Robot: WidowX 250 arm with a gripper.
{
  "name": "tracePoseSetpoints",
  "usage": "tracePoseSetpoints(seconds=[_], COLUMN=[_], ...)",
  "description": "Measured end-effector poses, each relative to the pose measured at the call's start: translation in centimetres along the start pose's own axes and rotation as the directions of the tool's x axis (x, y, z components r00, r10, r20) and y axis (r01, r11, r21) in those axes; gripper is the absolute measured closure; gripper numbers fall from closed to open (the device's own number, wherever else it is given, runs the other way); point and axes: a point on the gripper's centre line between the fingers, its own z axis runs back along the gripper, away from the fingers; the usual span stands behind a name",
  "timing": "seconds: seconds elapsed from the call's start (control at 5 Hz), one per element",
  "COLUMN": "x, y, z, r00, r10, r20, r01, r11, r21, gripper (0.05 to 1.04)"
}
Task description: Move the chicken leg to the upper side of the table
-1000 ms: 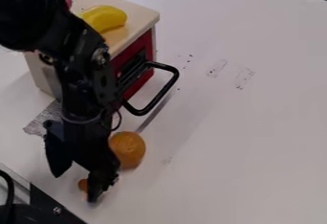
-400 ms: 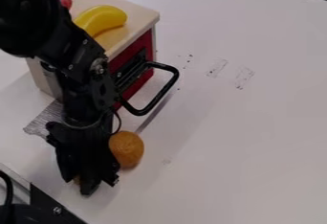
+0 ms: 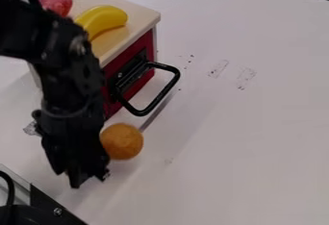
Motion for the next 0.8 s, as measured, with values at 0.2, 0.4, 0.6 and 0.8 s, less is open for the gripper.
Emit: tracePoseSetpoints(seconds=[0.2,0.4,0.6,0.8], x=[2.0,6.2,11.0,15.7], y=[-0.9,-0.7,0.4,1.7], z=[5.1,8.1,8.2,7.6], r00=[0.995,0.982,0.973,0.969], r10=[-0.026,-0.018,0.003,0.022], r20=[0.098,0.187,0.232,0.247], r01=[0.033,0.043,0.03,0.01], r11=[0.997,0.99,0.99,0.992], r21=[-0.073,-0.134,-0.139,-0.127], gripper=[0.733,0.733,0.734,0.735])
